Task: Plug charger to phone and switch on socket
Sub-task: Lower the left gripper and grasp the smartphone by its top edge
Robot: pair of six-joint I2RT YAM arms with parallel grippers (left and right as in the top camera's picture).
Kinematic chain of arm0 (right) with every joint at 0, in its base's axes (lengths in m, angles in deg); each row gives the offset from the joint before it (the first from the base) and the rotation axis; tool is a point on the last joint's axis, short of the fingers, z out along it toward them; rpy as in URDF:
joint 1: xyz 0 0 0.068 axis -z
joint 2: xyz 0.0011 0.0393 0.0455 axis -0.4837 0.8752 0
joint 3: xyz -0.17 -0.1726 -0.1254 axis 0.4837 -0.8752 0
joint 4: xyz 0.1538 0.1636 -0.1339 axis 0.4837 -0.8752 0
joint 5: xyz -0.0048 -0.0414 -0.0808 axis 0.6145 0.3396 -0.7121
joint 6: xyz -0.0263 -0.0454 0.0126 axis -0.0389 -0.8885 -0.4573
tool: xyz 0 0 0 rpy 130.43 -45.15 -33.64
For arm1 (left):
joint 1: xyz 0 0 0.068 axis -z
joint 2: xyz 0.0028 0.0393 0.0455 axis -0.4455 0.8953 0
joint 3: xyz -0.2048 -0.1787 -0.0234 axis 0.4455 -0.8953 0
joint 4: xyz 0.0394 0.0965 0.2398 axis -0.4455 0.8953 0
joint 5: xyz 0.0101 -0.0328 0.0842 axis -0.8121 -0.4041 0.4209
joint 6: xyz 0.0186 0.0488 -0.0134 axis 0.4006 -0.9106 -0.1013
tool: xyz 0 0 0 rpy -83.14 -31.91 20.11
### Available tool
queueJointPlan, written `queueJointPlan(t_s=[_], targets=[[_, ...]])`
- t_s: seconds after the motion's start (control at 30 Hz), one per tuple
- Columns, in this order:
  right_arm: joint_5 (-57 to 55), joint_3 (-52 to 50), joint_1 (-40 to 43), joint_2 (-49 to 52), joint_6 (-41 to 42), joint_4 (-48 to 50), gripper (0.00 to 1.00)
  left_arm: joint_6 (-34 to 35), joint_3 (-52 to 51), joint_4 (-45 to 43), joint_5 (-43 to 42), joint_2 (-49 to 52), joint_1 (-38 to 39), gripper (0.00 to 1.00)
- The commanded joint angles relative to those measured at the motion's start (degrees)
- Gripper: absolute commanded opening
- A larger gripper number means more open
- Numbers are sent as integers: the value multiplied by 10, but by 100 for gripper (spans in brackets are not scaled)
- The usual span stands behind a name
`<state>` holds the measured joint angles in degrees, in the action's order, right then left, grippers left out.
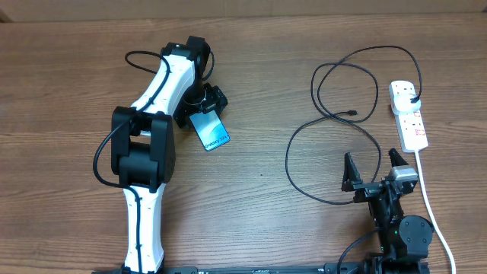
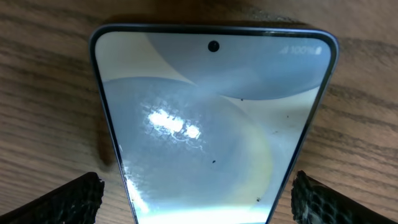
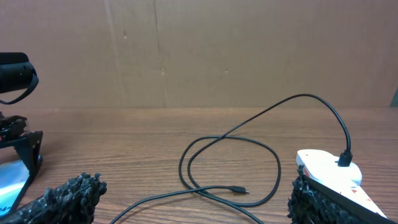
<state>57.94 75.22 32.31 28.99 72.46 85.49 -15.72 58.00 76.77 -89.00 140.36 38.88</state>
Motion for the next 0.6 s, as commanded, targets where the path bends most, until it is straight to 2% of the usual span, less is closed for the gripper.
queueJointPlan(t_s=[0.0, 0.57], targets=[[-2, -6, 2, -4, -1, 2, 100, -30, 12, -5, -4, 5, 9, 100], [-2, -6, 2, -4, -1, 2, 100, -19, -35, -10, -2, 17, 23, 100]])
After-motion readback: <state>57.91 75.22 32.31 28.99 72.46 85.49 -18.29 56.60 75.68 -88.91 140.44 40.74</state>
